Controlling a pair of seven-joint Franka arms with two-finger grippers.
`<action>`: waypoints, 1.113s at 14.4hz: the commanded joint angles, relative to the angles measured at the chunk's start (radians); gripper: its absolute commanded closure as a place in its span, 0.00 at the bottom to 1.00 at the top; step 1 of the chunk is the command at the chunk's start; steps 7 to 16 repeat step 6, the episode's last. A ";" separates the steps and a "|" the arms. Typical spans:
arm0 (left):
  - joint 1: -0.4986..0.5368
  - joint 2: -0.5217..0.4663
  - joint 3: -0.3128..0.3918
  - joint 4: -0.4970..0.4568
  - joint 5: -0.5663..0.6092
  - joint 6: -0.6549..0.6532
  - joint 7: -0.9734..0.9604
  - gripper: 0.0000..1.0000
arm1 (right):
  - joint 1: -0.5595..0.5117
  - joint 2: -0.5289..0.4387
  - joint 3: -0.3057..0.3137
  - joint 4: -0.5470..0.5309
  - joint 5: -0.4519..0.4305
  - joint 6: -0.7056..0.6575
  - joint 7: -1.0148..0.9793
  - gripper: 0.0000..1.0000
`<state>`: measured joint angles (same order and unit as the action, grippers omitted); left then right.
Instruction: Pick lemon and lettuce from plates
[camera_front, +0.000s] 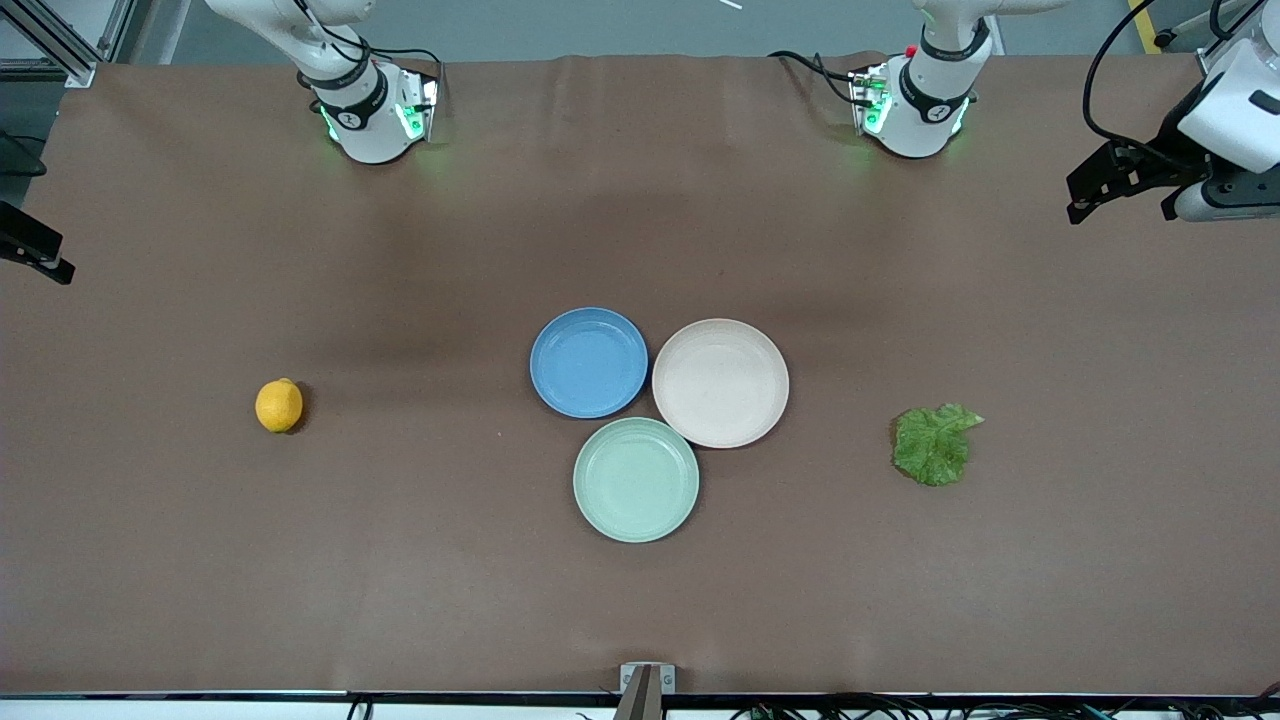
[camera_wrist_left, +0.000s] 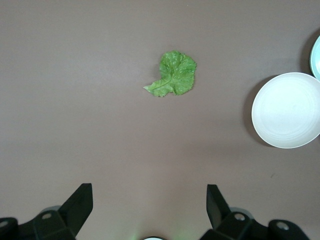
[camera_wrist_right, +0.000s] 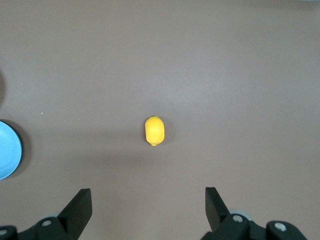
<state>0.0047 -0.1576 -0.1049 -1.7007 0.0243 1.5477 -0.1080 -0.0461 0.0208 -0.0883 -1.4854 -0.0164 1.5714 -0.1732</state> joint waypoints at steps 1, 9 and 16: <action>0.005 0.017 0.001 0.030 -0.015 -0.023 0.014 0.00 | -0.011 0.014 0.010 0.023 -0.019 -0.011 0.017 0.00; 0.006 0.017 0.001 0.032 -0.017 -0.034 -0.019 0.00 | -0.011 0.016 0.008 0.040 -0.013 -0.004 0.020 0.00; 0.006 0.017 0.001 0.032 -0.017 -0.034 -0.019 0.00 | -0.011 0.016 0.008 0.040 -0.013 -0.004 0.020 0.00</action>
